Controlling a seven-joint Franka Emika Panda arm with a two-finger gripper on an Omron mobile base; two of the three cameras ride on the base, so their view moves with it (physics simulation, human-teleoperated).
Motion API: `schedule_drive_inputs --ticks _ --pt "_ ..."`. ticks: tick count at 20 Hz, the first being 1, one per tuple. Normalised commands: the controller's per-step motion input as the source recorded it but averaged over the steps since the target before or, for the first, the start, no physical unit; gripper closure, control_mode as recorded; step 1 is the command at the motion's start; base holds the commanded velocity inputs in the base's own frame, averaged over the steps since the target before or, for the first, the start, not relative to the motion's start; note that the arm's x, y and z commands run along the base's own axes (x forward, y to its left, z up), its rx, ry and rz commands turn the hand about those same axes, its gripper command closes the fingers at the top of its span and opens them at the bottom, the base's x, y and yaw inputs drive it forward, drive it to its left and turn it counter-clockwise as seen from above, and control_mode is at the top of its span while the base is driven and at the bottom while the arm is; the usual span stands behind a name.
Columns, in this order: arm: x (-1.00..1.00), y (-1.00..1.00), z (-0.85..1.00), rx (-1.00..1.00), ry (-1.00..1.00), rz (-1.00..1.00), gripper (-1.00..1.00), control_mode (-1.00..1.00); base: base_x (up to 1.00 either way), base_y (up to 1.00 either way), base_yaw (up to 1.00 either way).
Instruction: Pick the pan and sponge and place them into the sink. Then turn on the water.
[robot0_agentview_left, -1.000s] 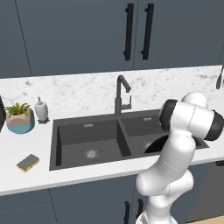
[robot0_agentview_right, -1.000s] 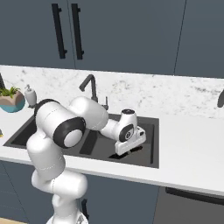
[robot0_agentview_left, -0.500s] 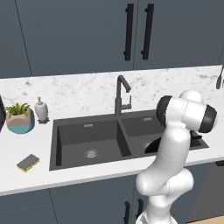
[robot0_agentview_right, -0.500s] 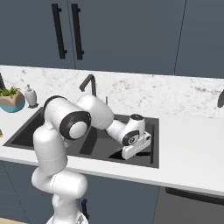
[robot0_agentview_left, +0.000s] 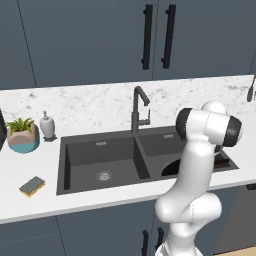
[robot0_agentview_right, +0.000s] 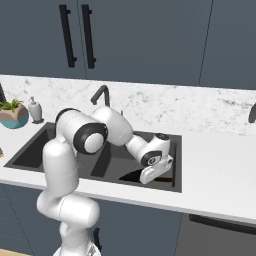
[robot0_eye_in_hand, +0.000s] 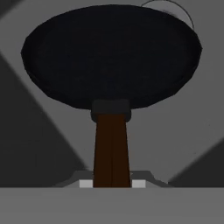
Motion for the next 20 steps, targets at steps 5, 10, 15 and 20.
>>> schedule_drive_inputs --ticks 5,10,15,20 --pt "0.0 0.07 -0.08 0.06 0.0 0.04 -1.0 -1.0 0.0 0.0 0.0" --pt "0.0 0.0 0.02 0.07 -0.02 0.05 -1.0 -1.0 0.0 0.0 0.0" --pt "0.0 0.0 0.27 0.09 -0.06 0.03 -1.0 -1.0 0.0 0.0 0.0" --pt "-0.18 0.23 0.8 0.07 -0.05 0.0 -1.0 -1.0 0.0 0.0 0.0"
